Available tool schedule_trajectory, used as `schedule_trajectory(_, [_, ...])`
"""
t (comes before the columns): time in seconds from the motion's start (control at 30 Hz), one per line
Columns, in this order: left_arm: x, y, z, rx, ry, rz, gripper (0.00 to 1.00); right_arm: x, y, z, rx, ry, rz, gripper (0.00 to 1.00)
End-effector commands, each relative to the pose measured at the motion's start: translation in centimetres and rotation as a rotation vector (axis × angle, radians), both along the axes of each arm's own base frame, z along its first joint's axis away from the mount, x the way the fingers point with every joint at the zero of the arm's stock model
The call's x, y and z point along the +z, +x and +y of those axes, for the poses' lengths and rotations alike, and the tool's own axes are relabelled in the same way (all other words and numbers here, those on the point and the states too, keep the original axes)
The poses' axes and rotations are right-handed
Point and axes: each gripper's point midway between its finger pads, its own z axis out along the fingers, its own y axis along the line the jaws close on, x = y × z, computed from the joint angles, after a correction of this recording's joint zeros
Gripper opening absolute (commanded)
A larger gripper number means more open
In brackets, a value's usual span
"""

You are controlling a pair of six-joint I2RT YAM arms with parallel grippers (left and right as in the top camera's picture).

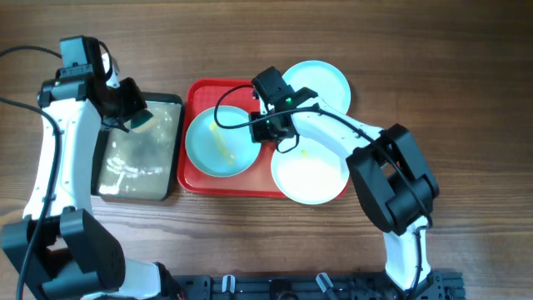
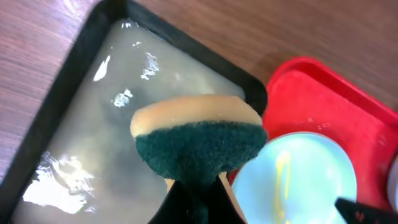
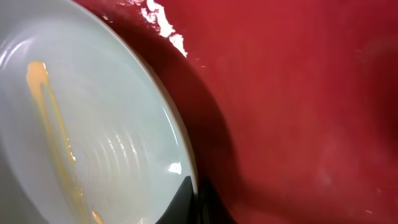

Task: Clean dirty plates on tray and stack at the side
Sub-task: 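Grasp the green sponge in the black water tray with the left gripper, then move the sponge with the left gripper onto the held plate, then scrub the plate surface with the sponge in the left gripper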

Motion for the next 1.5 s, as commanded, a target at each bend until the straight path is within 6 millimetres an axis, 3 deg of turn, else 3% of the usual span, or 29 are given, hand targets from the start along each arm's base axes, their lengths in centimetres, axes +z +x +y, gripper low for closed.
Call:
schedule_trajectory(0.0, [0.1,-0.3,-3.4,-0.112,-0.090,-0.004,0.04,1.4,1.0,-1.5,-0.067,-0.045,-0.025,0.04])
schedule_trajectory(0.17, [-2.7,-1.0,-9.5,-0.309,-0.100,0.020,0.04,1.2,0.9,-2.0,-0.098,-0.050,-0.002,0.04])
schedule_trajectory(0.3, [-6.5,-0.5,-13.7,-0.423,-0.087,0.025,0.04,1.2,0.9,-1.9,-0.103,-0.043,0.004,0.05])
schedule_trajectory(0.5, [-13.0,-0.4,-15.7,-0.448,0.018,0.134,0.04,1.3,1.4,-2.2,-0.114,-0.028,-0.001,0.04])
schedule_trajectory(0.6, [-16.7,-1.0,-14.7,-0.318,0.073,0.223,0.04,1.4,1.7,-2.4,-0.117,0.012,0.023,0.04])
schedule_trajectory(0.67, [-18.0,-1.5,-14.8,-0.281,0.053,0.259,0.04,0.7,1.5,-2.2,-0.108,0.032,0.051,0.04])
schedule_trajectory(0.77, [-18.0,-2.3,-17.4,-0.357,-0.086,0.278,0.04,0.0,1.0,-0.9,-0.055,0.094,0.083,0.04])
schedule_trajectory(0.8, [-17.2,-3.1,-20.1,-0.489,-0.234,0.271,0.04,0.0,1.0,-0.8,-0.050,0.102,0.085,0.04])
schedule_trajectory(0.87, [-15.2,-4.9,-23.6,-0.671,-0.460,0.253,0.04,0.1,1.0,-0.7,-0.041,0.105,0.081,0.04])
schedule_trajectory(0.97, [-13.5,-6.6,-25.4,-0.767,-0.612,0.250,0.04,0.1,1.1,-0.6,-0.035,0.110,0.076,0.04])
schedule_trajectory(1.07, [-13.9,-6.7,-24.9,-0.755,-0.582,0.269,0.04,0.1,1.1,-0.6,-0.035,0.111,0.076,0.04])
schedule_trajectory(1.1, [-15.2,-6.1,-23.4,-0.687,-0.470,0.296,0.04,0.1,1.1,-0.6,-0.034,0.110,0.076,0.04])
schedule_trajectory(1.17, [-17.7,-4.1,-18.4,-0.426,-0.159,0.334,0.04,0.1,1.1,-0.6,-0.035,0.110,0.076,0.04])
schedule_trajectory(1.27, [-18.2,-1.3,-13.0,-0.175,0.140,0.265,0.04,0.1,1.1,-0.6,-0.035,0.110,0.076,0.04])
schedule_trajectory(1.37, [-17.5,1.5,-11.2,-0.085,0.249,0.142,0.04,0.1,1.1,-0.6,-0.035,0.110,0.076,0.04])
schedule_trajectory(1.47, [-16.9,3.3,-11.0,-0.067,0.285,0.062,0.04,0.1,1.1,-0.6,-0.035,0.110,0.076,0.04])
